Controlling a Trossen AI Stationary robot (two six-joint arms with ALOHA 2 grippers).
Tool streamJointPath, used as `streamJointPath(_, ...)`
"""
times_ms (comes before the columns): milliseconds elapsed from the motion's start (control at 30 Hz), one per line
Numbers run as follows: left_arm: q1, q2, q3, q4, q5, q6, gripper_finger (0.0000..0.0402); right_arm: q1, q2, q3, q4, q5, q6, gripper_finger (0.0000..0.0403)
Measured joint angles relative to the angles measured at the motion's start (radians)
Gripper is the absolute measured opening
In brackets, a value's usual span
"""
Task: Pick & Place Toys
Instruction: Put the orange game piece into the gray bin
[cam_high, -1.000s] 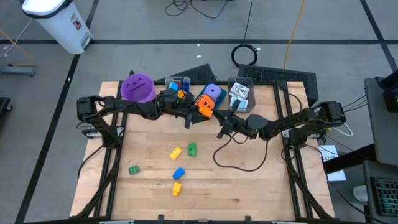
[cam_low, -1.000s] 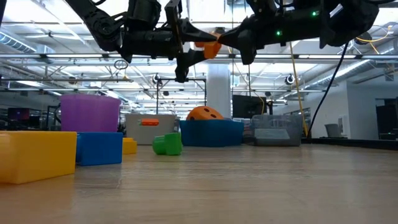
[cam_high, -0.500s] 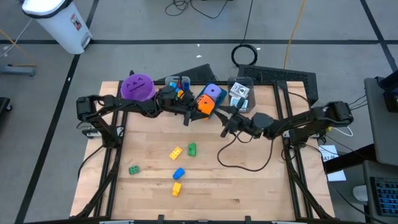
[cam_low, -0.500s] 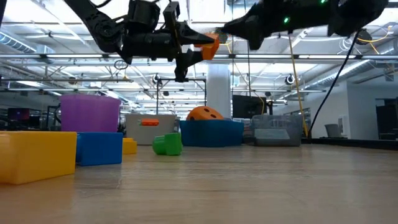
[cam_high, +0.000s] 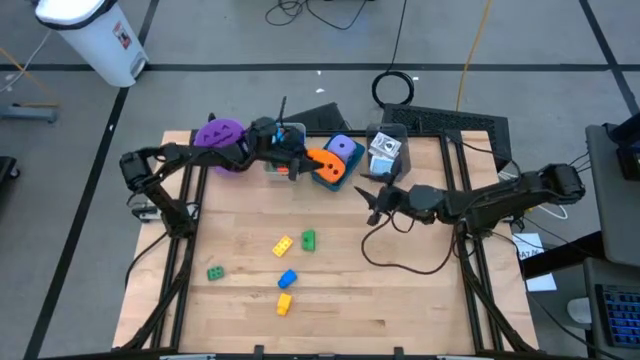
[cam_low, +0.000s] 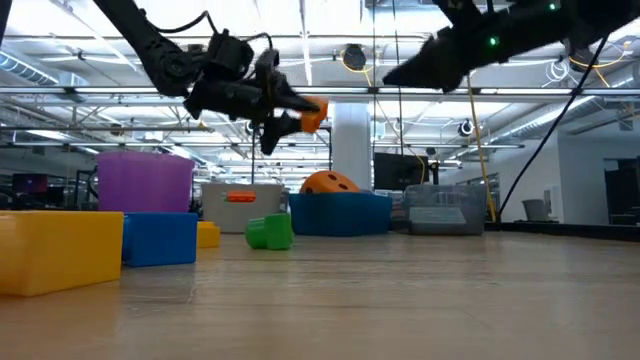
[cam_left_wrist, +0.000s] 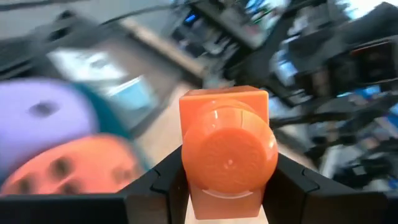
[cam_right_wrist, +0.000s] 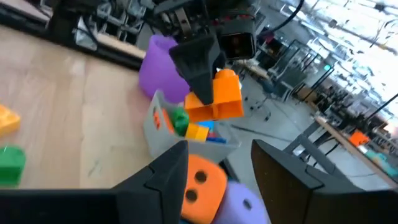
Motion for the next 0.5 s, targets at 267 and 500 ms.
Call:
streamJointPath(267, 0.045, 0.0, 0.0, -0.322, -0.292, 0.226, 0.0161, -0.004, 0.005, -0.126, 0.065, 0.0, 0.056, 0.0162)
streamJointPath(500, 0.033, 0.0, 0.0, -0.381, -0.457, 0.272, 0.0161, -0.004, 0.005, -0.207, 0.234, -0.001, 0.07, 0.016)
